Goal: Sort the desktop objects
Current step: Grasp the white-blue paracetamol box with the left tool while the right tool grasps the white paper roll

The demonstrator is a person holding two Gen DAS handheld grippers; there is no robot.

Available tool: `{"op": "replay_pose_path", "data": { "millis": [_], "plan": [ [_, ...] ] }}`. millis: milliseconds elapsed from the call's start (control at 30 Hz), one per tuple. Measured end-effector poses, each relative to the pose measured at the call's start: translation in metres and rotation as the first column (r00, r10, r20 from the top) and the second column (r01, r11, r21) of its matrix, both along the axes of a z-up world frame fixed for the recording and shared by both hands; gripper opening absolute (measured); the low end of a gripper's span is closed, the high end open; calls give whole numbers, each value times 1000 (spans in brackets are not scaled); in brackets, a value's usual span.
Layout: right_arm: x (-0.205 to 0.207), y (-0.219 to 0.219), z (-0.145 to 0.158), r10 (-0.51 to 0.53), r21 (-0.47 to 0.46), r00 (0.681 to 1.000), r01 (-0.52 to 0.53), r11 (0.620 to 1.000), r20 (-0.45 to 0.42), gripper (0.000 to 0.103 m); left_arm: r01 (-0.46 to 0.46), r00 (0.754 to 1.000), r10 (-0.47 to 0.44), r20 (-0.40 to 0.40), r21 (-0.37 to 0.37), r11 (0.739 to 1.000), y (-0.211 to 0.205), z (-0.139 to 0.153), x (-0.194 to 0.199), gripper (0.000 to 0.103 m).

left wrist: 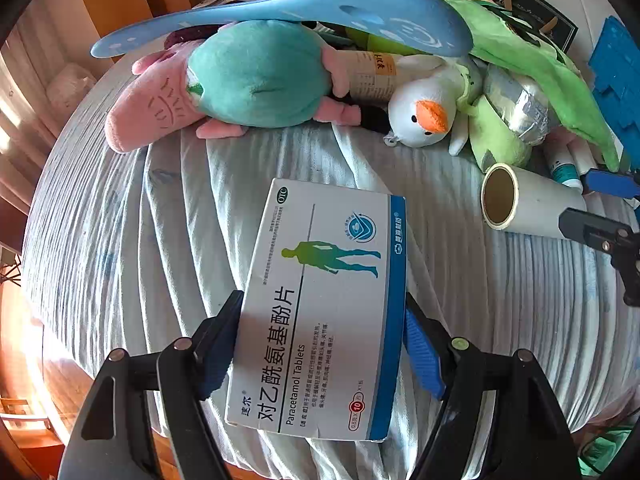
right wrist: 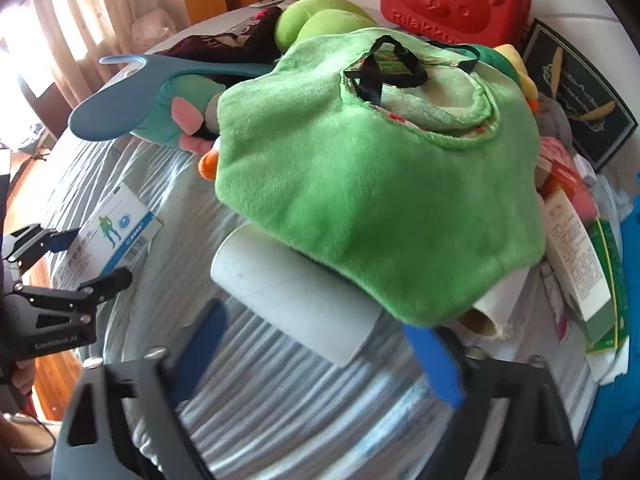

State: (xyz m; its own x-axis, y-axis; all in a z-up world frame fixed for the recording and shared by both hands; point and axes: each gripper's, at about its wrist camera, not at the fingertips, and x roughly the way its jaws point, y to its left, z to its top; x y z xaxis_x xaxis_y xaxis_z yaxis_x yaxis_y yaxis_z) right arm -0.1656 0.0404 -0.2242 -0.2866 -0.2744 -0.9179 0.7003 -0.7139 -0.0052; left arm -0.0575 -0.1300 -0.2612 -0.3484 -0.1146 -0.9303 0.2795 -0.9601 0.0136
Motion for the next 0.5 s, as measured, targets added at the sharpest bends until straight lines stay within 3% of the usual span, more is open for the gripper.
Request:
{"op": "replay_pose_path", "data": {
  "millis": [100, 167, 233, 300, 433, 500],
  "plan": [
    [-4, -13, -2, 71, 23, 996, -70, 997, -47, 84, -5, 1000, 5, -4, 5, 1000, -3, -1, 0, 74],
    [-12, -17, -13, 105, 30, 994, -105, 994, -6, 85, -4, 1000, 4, -2, 7, 1000, -5, -2, 0, 74],
    [-15, -19, -22, 97, 52, 993, -100, 994, 62, 81, -6, 1000, 6, -2, -1, 1000, -5, -3, 0, 74],
    [-4, -20, -24, 110, 87, 992, -116, 990, 69, 64, -8, 1000, 8, -6, 3, 1000, -6, -2, 1, 74],
    [17, -17, -17, 122, 47, 985, -129, 991, 123, 61, 9, 1000, -9, -7, 8, 1000, -3, -2, 1, 74],
    [20, -20, -12, 128, 38, 986, -133, 990, 104, 62, 26, 1000, -26, -9, 1, 1000, -1, -2, -1, 74]
  ]
}}
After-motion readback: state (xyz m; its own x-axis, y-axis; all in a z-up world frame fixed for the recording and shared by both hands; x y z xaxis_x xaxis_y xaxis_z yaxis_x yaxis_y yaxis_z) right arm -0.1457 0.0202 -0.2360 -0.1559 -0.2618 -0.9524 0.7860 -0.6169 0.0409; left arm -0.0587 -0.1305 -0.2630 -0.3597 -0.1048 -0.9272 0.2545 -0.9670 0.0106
